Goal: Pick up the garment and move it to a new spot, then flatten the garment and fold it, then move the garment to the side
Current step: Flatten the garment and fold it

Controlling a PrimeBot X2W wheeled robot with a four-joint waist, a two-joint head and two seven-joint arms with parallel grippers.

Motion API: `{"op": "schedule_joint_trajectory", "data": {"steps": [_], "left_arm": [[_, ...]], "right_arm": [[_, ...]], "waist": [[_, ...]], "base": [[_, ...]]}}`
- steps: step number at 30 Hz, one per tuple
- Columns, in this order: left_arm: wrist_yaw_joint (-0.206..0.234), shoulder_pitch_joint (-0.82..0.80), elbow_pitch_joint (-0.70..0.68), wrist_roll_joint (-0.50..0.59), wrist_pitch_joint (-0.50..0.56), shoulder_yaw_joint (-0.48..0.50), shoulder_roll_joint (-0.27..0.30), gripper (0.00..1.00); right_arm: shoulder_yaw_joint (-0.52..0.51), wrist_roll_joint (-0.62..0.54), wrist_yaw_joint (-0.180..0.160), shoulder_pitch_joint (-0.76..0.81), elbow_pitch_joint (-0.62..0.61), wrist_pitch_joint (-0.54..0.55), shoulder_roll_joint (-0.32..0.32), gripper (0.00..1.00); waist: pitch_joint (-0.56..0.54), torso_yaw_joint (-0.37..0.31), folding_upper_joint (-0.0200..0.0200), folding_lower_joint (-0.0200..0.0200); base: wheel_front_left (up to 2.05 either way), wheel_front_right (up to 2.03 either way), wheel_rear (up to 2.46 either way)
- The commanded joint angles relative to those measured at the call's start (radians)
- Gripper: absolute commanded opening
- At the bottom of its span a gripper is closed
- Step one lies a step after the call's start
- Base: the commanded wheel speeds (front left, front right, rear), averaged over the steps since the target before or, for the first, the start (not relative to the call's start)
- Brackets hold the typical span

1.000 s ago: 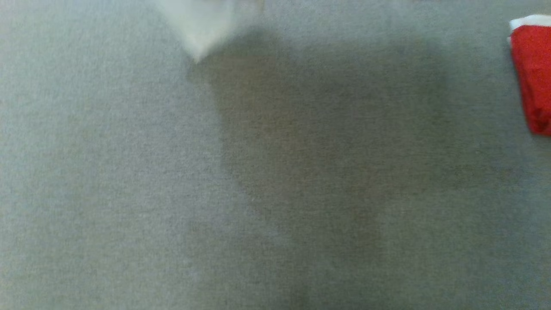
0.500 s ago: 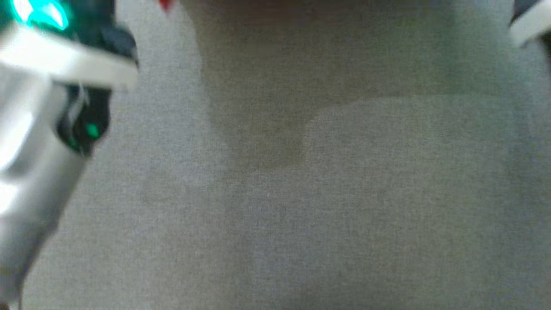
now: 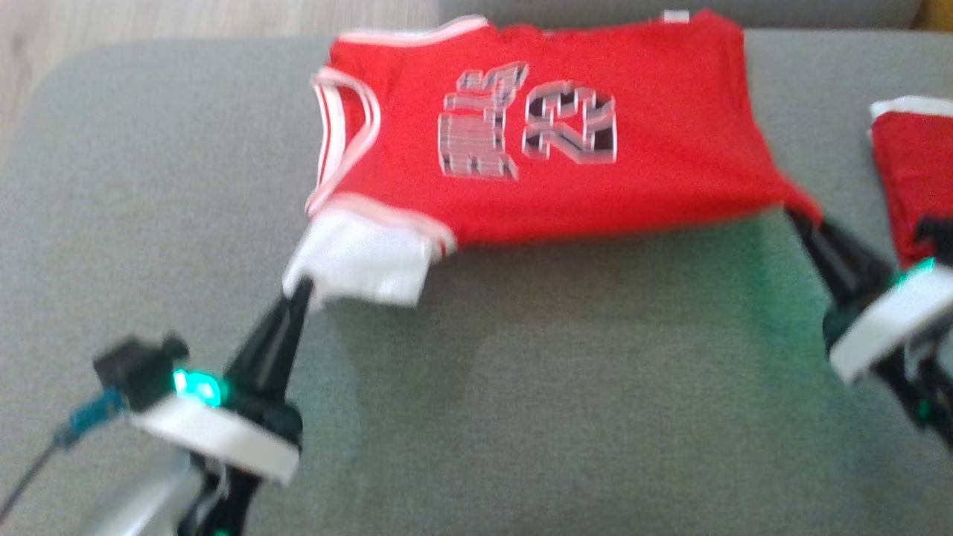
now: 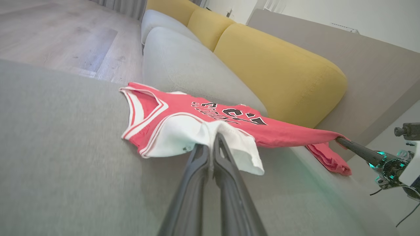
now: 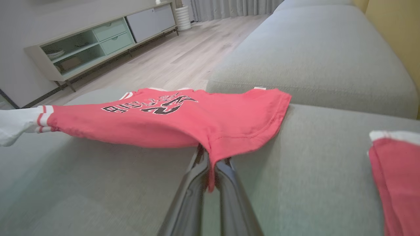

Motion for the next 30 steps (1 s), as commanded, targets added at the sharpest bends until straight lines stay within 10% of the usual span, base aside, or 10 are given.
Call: {"op": "schedule_joint_trajectory", "data": {"steps": [1,15,30], "left_arm": [[0.002,-0.005,-0.031,-0.002,-0.005,0.048,0.043,0.0],[0.002,0.287,-0.17,-0.025,-0.005,0.053,0.095,0.0],[0.002,-0.099,-0.113,-0.062,0.002,0.074,0.038,0.0]], "right_arm": [[-0.011,0.012,0.003,0.044,-0.033,-0.013,-0.049,0.0],[-0.111,0.057,0.003,0.436,-0.268,-0.014,-0.178,0.0],[-0.208,0.064,0.003,0.24,-0.269,0.095,-0.101,0.0]], "waist": [[-0.04,-0.01,-0.0001,0.0003],[-0.073,-0.018,-0.0001,0.0003],[0.08,-0.01,-0.0001,0.0003]], "base": [[0.0,0.0,0.0],[0.0,0.0,0.0],[0.0,0.0,0.0]]}}
